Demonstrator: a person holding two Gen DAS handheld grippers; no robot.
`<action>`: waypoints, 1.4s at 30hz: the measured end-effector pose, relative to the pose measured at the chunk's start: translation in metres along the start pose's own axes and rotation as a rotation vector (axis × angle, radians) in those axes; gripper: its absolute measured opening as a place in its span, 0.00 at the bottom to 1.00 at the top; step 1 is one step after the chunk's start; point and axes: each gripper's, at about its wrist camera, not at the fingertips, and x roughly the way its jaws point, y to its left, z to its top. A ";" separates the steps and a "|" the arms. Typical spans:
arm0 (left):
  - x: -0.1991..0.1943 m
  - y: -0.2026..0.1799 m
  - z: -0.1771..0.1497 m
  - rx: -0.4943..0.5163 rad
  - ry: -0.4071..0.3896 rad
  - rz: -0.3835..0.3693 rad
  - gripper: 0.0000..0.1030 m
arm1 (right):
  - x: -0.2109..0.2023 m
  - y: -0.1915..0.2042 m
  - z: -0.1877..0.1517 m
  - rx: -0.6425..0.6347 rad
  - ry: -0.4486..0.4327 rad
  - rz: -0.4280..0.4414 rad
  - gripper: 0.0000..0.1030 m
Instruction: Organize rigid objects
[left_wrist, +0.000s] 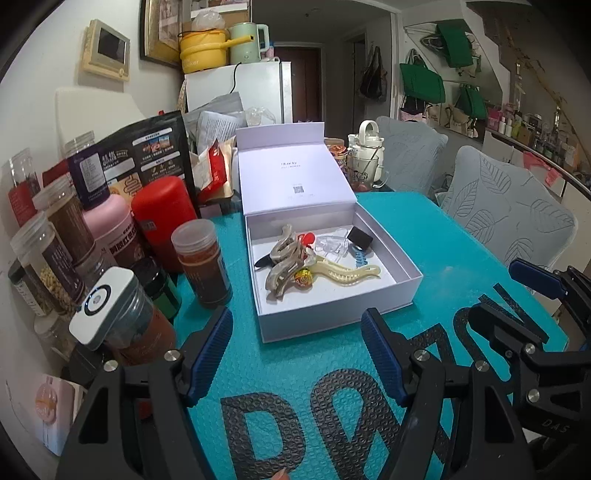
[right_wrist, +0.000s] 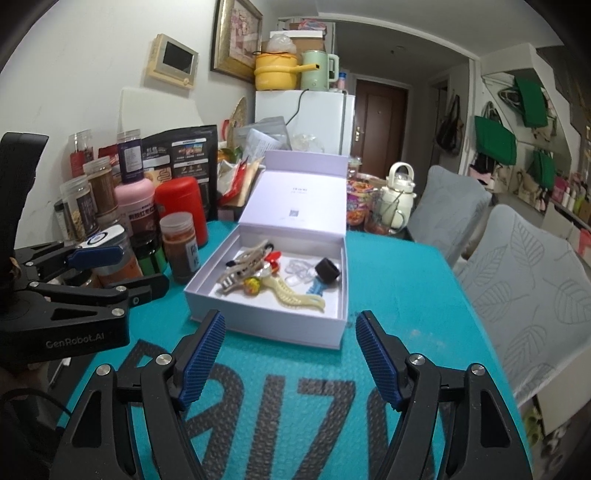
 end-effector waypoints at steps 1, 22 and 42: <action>0.001 0.001 -0.001 -0.004 0.003 0.001 0.70 | 0.000 0.000 -0.001 0.002 0.004 0.000 0.72; 0.005 -0.001 -0.003 0.012 0.008 0.017 0.70 | 0.006 -0.002 -0.003 0.009 0.017 -0.004 0.72; 0.008 -0.004 -0.001 0.020 0.020 -0.002 0.70 | 0.005 -0.009 -0.006 0.014 0.023 -0.018 0.72</action>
